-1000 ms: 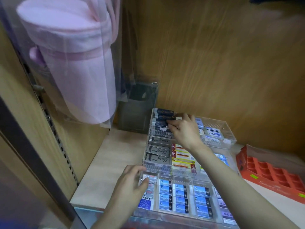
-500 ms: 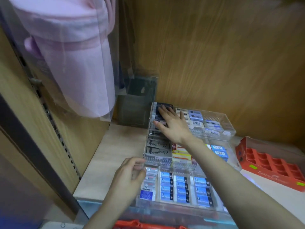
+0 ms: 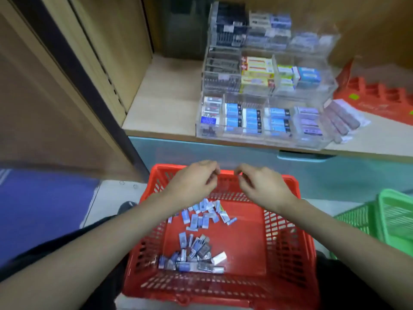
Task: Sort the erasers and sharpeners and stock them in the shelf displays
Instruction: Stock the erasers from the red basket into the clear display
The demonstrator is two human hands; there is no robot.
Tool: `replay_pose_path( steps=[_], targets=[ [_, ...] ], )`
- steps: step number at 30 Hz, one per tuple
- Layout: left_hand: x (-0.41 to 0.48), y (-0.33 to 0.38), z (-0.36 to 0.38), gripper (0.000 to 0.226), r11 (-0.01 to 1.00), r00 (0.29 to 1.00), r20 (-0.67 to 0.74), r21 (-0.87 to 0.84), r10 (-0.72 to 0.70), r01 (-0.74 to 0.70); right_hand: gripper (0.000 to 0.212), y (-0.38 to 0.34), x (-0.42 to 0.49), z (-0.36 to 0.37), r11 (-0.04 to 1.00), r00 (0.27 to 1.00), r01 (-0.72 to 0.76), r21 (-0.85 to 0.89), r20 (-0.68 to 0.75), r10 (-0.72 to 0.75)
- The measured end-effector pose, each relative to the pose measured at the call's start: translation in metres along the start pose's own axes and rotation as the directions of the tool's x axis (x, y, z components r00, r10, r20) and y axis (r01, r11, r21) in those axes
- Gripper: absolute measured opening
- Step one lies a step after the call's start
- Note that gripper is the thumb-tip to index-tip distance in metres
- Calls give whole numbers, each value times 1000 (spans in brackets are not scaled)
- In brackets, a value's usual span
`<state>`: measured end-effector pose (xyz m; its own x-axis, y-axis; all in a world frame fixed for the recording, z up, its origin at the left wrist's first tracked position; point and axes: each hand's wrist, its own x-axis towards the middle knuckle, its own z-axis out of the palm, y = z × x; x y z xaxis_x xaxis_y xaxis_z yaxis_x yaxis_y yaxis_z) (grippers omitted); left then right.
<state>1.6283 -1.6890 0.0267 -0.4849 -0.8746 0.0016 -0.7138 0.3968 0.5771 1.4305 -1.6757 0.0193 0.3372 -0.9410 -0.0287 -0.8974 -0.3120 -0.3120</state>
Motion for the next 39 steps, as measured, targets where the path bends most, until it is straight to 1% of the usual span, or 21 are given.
replay_pose_path(
  steps=[2,4,5,7,9,11,12,14,17,19,21,23,24,26,29,31,33,34,36,37,39],
  targets=[
    [-14,-30,33,21,989,976,194,134,-95,69,26,9,-15,49,989,948,-25,-145,311,69],
    [-29,-67,63,24,956,907,351,254,-233,147,31,23,-30,96,981,850,-114,-156,496,178],
    [-36,-85,76,25,935,870,387,293,-306,199,33,30,-36,119,973,812,-182,-139,537,229],
    [-47,-114,100,29,893,815,382,295,-435,339,41,40,-48,162,930,747,-362,-63,578,330],
    [-52,-135,125,40,857,786,342,219,-515,467,55,44,-54,197,840,683,-543,15,589,432],
    [-51,-151,152,58,837,770,335,145,-543,528,70,48,-54,227,767,649,-641,33,557,518],
    [-49,-159,165,67,833,768,333,129,-548,538,77,50,-52,239,771,654,-637,2,531,539],
    [-43,-173,187,85,839,778,325,114,-537,532,86,54,-44,257,848,722,-525,-80,486,493],
    [-31,-192,209,98,876,792,375,213,-482,432,84,61,-22,274,966,848,-245,-84,463,256],
    [-24,-199,215,101,871,777,395,269,-490,412,80,66,-5,281,991,870,-112,-72,475,133],
    [-21,-205,222,103,854,762,390,297,-517,427,78,72,8,291,996,863,-45,-78,499,78],
    [-22,-206,229,104,837,736,411,364,-538,409,75,75,13,299,995,887,4,-100,460,42],
    [-25,-204,234,106,835,730,423,393,-536,385,73,77,10,303,995,911,-4,-101,409,45],
    [-29,-194,243,110,846,738,442,412,-510,338,68,80,-4,311,992,933,-97,-77,339,118],
    [-36,-178,257,109,875,760,460,380,-459,298,62,78,-32,312,972,918,-235,-26,322,231],
    [-41,-174,262,108,905,790,455,311,-411,291,68,79,-47,312,962,917,-274,-24,294,269],
    [-48,-172,261,111,911,841,364,258,-399,321,77,78,-57,307,925,881,-379,-29,295,370],
    [-54,-173,260,107,889,846,290,243,-448,388,80,77,-61,305,884,846,-466,-14,283,451],
    [-63,-175,257,112,780,760,186,230,-623,583,87,75,-65,303,779,763,-621,89,298,574],
    [-67,-175,255,119,727,709,167,220,-685,650,91,73,-65,303,742,746,-651,158,311,589],
    [-69,-178,255,130,694,674,165,205,-720,690,96,71,-59,302,728,768,-633,264,327,550]
  ],
)
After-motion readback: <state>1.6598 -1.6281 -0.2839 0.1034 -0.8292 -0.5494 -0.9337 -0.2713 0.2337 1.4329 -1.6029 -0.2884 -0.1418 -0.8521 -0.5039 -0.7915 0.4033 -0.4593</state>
